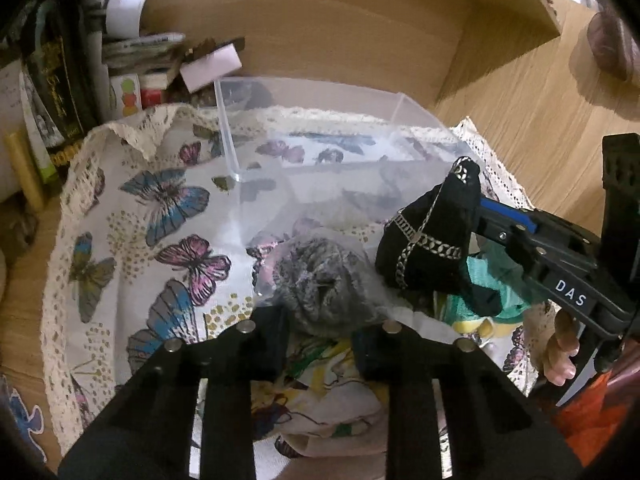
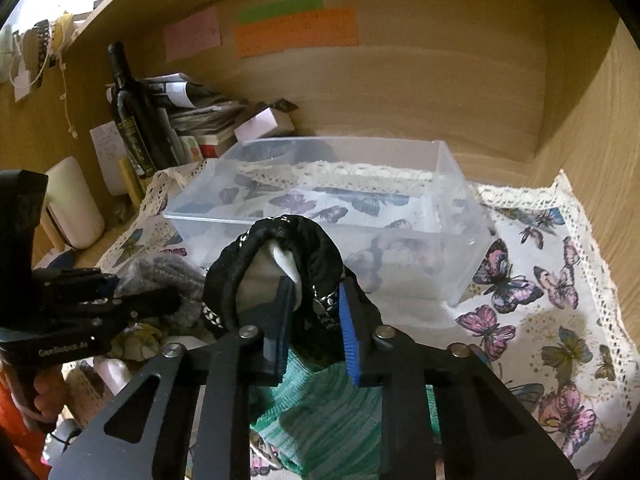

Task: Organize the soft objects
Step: 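Grasp the grey knitted scrunchie with the left tool while the right tool grasps the black chained cloth, then carry both items over the clear box and open both tools to drop them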

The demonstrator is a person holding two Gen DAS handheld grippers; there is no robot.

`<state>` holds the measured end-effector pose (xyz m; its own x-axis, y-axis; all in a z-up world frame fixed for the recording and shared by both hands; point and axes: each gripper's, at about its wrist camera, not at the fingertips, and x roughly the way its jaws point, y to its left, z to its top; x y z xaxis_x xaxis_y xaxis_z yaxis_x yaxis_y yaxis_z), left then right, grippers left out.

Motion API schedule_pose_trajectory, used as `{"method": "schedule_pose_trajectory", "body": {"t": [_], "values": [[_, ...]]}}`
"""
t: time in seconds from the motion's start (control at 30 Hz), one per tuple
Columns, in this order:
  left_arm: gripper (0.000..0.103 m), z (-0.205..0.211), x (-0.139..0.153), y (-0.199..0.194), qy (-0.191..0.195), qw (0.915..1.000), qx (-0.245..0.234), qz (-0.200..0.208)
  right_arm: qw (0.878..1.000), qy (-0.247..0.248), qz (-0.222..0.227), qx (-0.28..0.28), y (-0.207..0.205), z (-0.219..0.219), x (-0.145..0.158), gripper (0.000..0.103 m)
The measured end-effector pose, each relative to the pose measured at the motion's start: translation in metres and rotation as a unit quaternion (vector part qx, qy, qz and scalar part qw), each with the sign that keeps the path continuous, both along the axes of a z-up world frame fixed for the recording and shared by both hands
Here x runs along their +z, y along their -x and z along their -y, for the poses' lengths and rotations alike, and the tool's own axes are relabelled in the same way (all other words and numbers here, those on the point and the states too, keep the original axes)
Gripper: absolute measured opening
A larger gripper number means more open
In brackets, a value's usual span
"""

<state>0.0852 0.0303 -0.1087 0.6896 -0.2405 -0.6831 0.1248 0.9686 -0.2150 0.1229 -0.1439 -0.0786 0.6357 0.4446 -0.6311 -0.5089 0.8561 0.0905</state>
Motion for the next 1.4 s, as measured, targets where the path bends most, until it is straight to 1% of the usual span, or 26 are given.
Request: {"method": "schedule_pose_trajectory", "body": {"t": [0.17, 0.47, 0.63, 0.87, 1.03, 1.1, 1.2, 1.3, 1.4], "values": [[0.023, -0.002, 0.019, 0.012, -0.004, 0.9994, 0.007, 0.034, 1.0, 0.006, 0.025, -0.008, 0.008, 0.003, 0.012, 0.018], [0.023, -0.013, 0.063, 0.019, 0.003, 0.995, 0.024, 0.097, 0.997, -0.017, 0.073, -0.022, 0.014, 0.017, 0.049, 0.018], [0.023, -0.016, 0.087, 0.01, -0.004, 0.9913, 0.034, 0.127, 0.994, -0.023, 0.107, -0.029, 0.009, 0.021, 0.071, 0.018], [0.023, -0.017, 0.108, -0.013, -0.023, 0.9875, 0.043, 0.15, 0.987, -0.022, 0.157, -0.042, -0.006, 0.021, 0.097, 0.018], [0.023, -0.013, 0.108, -0.039, -0.036, 0.9885, 0.045, 0.14, 0.984, -0.008, 0.169, -0.049, -0.026, 0.014, 0.104, 0.018], [0.023, -0.013, 0.104, -0.053, -0.044, 0.9895, 0.047, 0.129, 0.986, -0.005, 0.162, -0.043, -0.037, 0.01, 0.103, 0.018], [0.023, -0.014, 0.094, -0.073, -0.051, 0.9917, 0.049, 0.108, 0.987, 0.015, 0.152, -0.042, -0.056, 0.003, 0.096, 0.018], [0.023, -0.017, 0.082, -0.092, -0.046, 0.9947, 0.046, 0.08, 0.99, 0.032, 0.13, -0.034, -0.075, -0.005, 0.084, 0.018], [0.023, -0.017, 0.069, -0.109, -0.052, 0.9962, 0.041, 0.056, 0.992, 0.056, 0.108, -0.03, -0.091, -0.009, 0.069, 0.018]]}}
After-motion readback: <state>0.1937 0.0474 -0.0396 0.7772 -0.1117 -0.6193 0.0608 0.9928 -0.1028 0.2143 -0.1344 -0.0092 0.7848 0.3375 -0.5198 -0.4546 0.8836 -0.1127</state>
